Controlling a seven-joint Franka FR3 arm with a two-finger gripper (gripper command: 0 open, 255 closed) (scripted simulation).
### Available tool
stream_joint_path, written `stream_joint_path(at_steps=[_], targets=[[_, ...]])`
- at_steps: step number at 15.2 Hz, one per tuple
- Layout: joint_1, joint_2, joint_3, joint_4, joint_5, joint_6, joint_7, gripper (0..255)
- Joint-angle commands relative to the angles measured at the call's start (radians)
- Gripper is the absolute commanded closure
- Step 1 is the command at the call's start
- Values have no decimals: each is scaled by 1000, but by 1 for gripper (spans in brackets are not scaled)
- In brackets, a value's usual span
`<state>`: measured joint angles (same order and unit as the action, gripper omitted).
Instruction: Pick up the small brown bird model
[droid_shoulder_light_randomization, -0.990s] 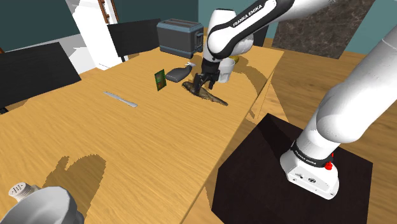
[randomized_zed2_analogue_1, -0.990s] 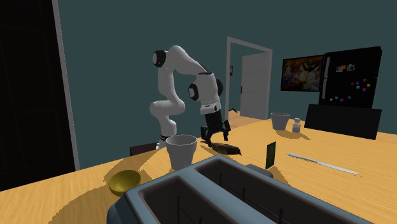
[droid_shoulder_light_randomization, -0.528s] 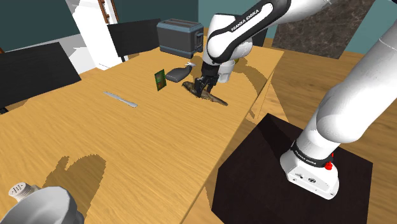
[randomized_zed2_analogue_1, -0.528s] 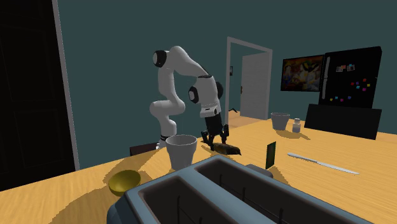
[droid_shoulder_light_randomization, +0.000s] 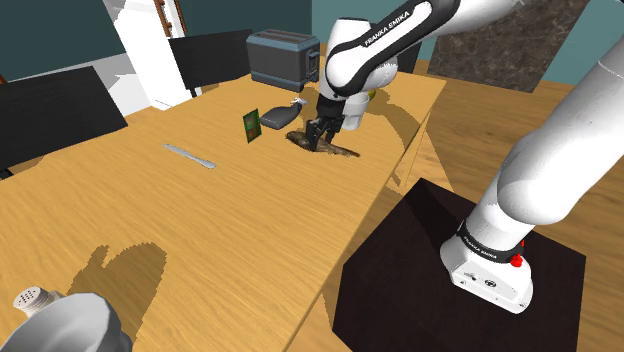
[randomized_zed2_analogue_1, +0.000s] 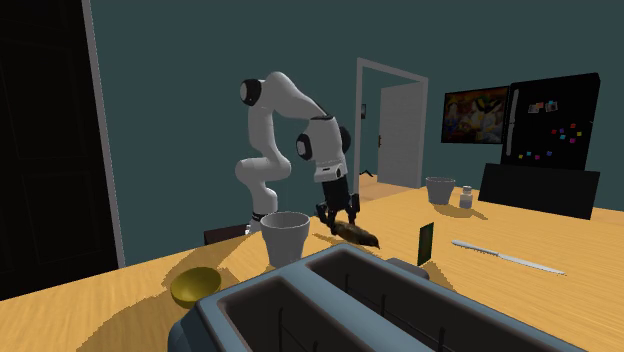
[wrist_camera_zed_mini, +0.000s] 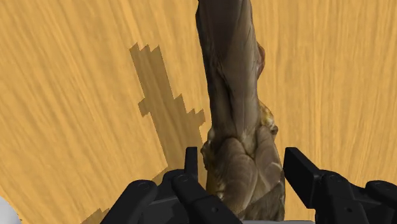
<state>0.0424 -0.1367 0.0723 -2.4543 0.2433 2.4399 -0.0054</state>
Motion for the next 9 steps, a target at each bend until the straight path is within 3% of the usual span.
stream_joint_path(at_steps=[1, 9], targets=[[-1, -15, 0, 10, -5, -24, 7, 255], [-7, -77, -2, 63, -24, -138, 31, 255]])
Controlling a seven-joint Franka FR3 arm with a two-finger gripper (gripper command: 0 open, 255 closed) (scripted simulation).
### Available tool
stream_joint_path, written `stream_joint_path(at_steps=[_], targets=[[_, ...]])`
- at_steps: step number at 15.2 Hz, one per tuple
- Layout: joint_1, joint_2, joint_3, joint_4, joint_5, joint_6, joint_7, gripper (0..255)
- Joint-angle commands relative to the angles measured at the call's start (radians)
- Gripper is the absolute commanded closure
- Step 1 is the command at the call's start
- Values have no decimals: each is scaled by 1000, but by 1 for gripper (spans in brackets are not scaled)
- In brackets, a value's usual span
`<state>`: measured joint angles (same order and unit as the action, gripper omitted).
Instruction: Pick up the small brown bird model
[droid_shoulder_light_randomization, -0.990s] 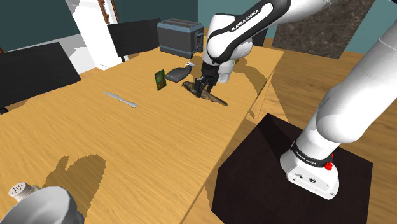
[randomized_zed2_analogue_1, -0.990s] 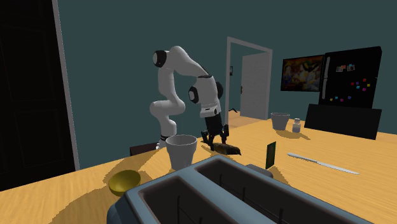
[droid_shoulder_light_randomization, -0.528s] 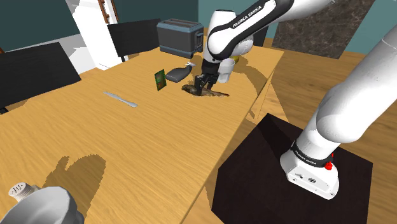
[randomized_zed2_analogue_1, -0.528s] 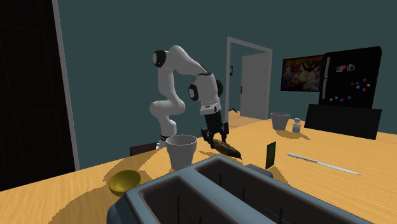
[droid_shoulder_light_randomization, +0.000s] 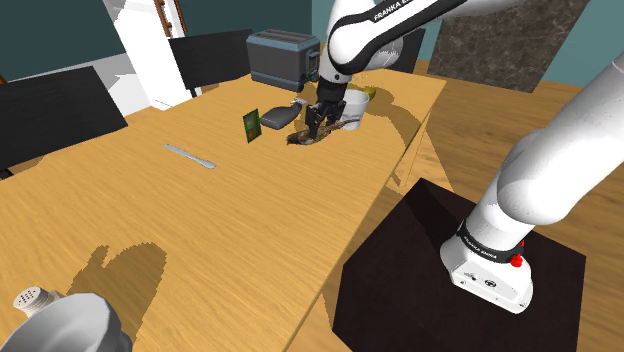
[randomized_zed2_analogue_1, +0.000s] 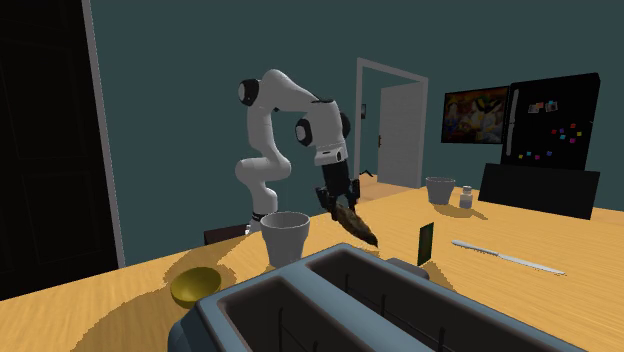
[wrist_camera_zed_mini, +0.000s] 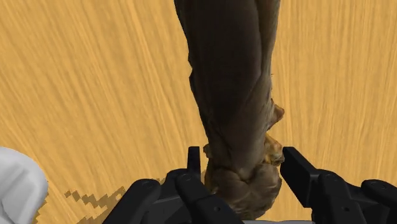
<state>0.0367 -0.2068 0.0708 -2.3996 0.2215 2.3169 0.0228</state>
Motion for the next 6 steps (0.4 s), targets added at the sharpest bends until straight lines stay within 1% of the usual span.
stream_joint_path(at_steps=[1, 4, 6], targets=[[-2, -13, -1, 16, -5, -29, 5, 255], [-3, -31, -2, 40, -10, -71, 13, 255], [-3, -32, -2, 41, -11, -73, 14, 255]])
